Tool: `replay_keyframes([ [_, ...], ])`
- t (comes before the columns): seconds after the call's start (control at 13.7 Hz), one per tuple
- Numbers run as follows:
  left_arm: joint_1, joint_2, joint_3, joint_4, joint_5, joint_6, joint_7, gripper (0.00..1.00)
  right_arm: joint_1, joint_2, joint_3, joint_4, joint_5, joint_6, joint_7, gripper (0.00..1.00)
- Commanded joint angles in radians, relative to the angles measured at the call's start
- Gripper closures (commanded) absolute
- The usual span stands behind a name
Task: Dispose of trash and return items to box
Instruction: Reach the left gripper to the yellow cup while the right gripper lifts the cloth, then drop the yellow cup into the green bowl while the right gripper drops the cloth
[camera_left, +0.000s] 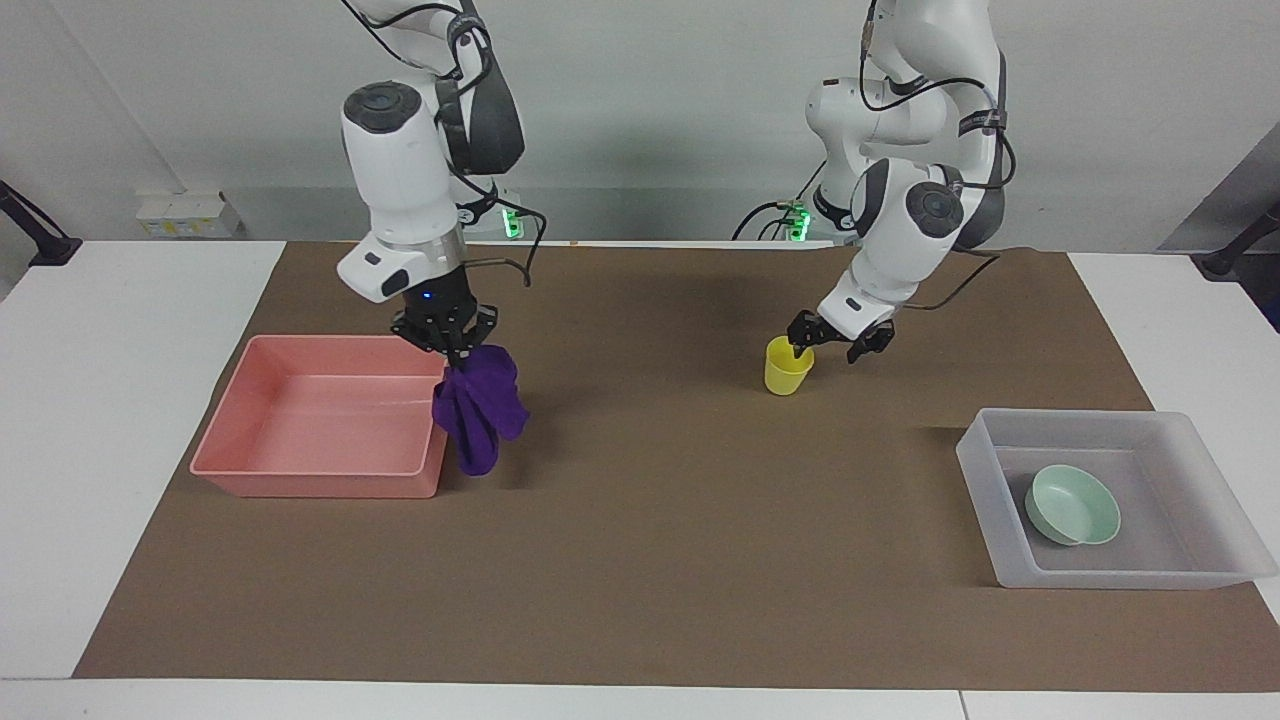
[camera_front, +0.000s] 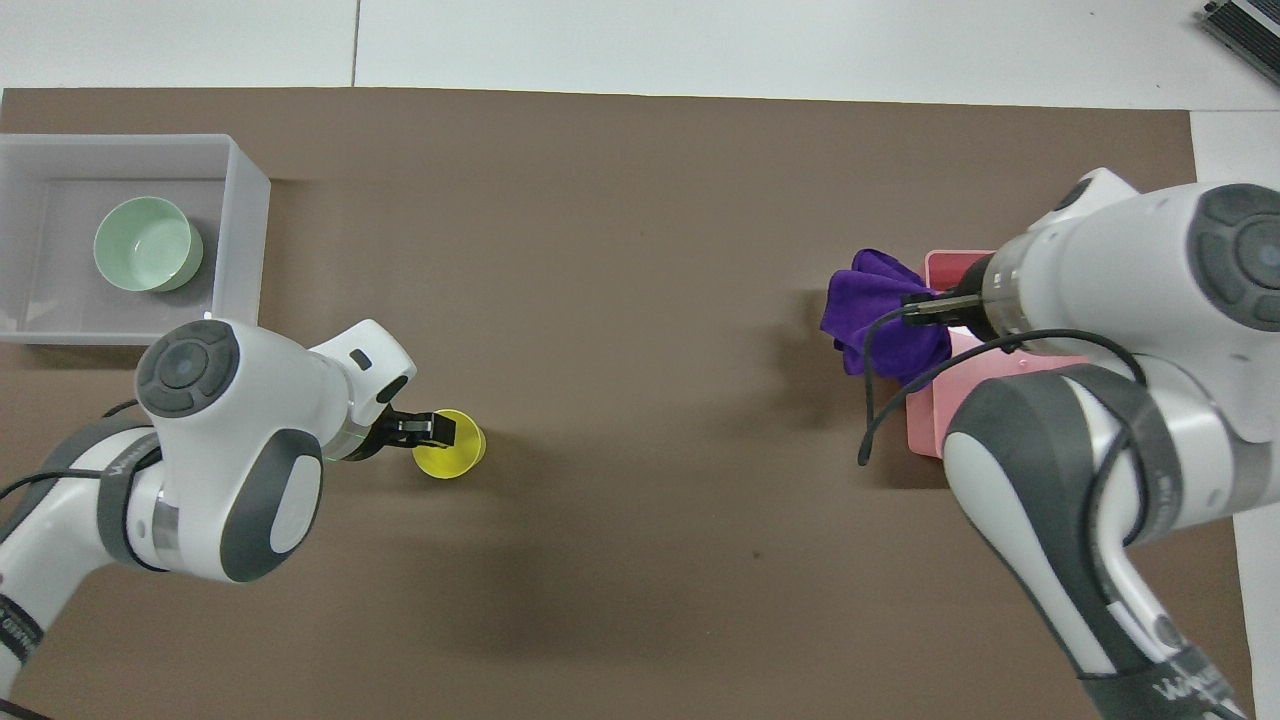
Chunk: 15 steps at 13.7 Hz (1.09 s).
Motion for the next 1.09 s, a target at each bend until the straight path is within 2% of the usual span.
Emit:
replay_keyframes([
  [0.0, -0.047, 0.038, 0.017, -0.008, -0.016, 0.066, -0.052, 0.94, -0.085, -0.010, 0.007, 0.008, 0.001, -0.005, -0.044, 1.00],
  [0.07, -0.046, 0.035, 0.020, -0.005, -0.016, 0.049, -0.072, 1.00, -0.120, -0.016, 0.007, 0.008, 0.001, -0.002, -0.071, 1.00],
  [0.22, -0.030, 0.040, 0.022, 0.016, -0.015, 0.055, -0.074, 1.00, -0.174, -0.019, 0.008, 0.004, 0.004, -0.002, -0.093, 1.00],
  [0.36, 0.008, 0.025, 0.028, 0.073, -0.015, -0.004, -0.074, 1.00, -0.212, -0.028, 0.008, -0.016, 0.004, -0.001, -0.094, 1.00],
  [0.44, 0.036, 0.025, 0.028, 0.131, -0.015, -0.079, -0.066, 1.00, -0.231, -0.030, 0.008, -0.039, 0.004, 0.008, -0.094, 1.00],
  [0.58, 0.109, 0.038, 0.031, 0.308, -0.015, -0.263, -0.058, 1.00, -0.272, -0.033, 0.008, -0.074, 0.006, 0.010, -0.094, 1.00],
  [0.73, 0.183, 0.040, 0.031, 0.447, -0.007, -0.377, -0.052, 1.00, -0.277, -0.035, 0.008, -0.101, 0.006, 0.007, -0.091, 0.99],
  [0.8, 0.221, 0.041, 0.031, 0.493, -0.002, -0.394, -0.054, 1.00, -0.277, -0.035, 0.008, -0.101, 0.006, 0.004, -0.088, 0.74],
  [0.87, 0.259, 0.043, 0.031, 0.528, -0.001, -0.399, -0.037, 1.00, -0.277, -0.031, 0.008, -0.093, 0.006, 0.002, -0.085, 0.40],
  [1.02, 0.319, 0.067, 0.031, 0.583, 0.084, -0.394, 0.010, 1.00, -0.277, -0.021, 0.008, -0.065, 0.006, -0.011, -0.084, 0.34],
])
